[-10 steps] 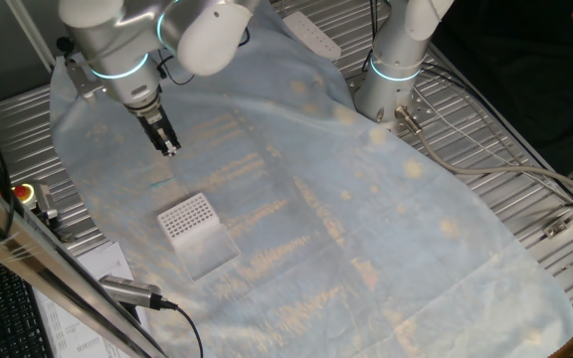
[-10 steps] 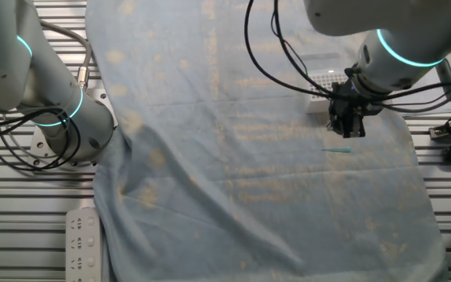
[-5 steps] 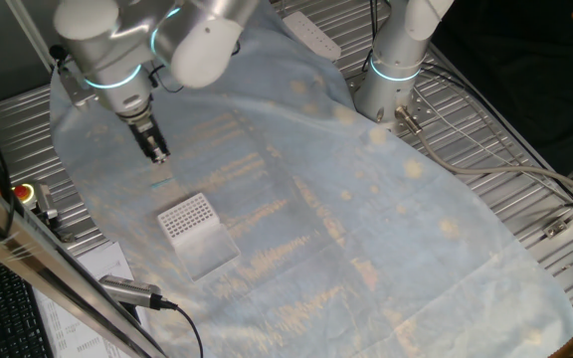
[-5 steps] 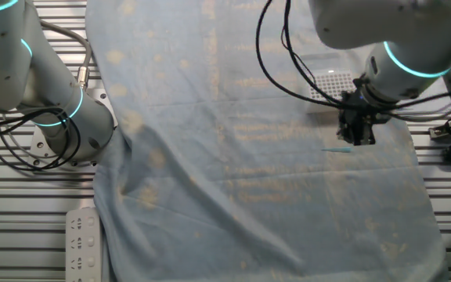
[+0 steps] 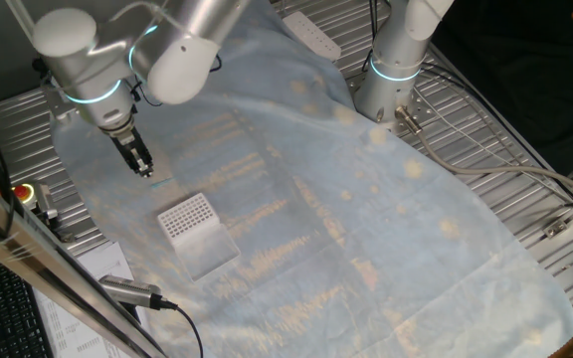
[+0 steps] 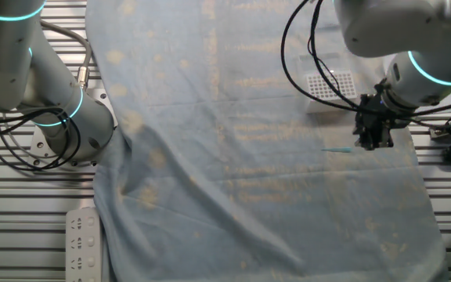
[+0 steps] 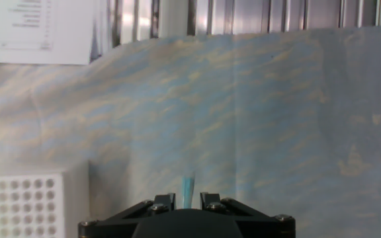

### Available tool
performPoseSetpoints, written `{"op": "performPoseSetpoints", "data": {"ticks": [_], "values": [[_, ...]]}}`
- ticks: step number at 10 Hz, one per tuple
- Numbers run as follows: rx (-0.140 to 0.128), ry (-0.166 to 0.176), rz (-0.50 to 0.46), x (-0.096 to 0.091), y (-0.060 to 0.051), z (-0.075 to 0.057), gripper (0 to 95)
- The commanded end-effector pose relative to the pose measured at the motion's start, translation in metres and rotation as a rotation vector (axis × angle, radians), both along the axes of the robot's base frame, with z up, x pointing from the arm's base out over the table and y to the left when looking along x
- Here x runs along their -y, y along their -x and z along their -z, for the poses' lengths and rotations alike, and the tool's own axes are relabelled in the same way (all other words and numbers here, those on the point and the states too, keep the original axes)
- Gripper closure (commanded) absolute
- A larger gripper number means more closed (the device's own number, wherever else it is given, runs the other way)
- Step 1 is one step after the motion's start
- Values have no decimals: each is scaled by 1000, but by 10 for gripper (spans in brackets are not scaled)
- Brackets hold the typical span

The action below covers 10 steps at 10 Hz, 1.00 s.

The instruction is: Insert a medium pipette tip into the holder for medium pipette tips

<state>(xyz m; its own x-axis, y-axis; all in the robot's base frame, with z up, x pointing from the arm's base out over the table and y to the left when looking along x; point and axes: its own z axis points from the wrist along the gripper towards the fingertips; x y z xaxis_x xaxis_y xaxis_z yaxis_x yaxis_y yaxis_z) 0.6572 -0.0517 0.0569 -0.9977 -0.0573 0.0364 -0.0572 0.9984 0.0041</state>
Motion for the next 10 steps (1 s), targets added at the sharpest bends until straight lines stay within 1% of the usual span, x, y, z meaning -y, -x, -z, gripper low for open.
{"op": "performPoseSetpoints", "data": {"ticks": [1, 3, 4, 7, 9, 10], "values": [[-4, 1, 9, 1, 0, 6, 760], [-9, 1, 18, 2, 0, 15, 760], [-6, 1, 23, 2, 0, 21, 760], [-2, 0, 29, 2, 0, 26, 760], [2, -1, 30, 1, 0, 33, 760], [3, -1, 30, 1, 0, 34, 760]]}}
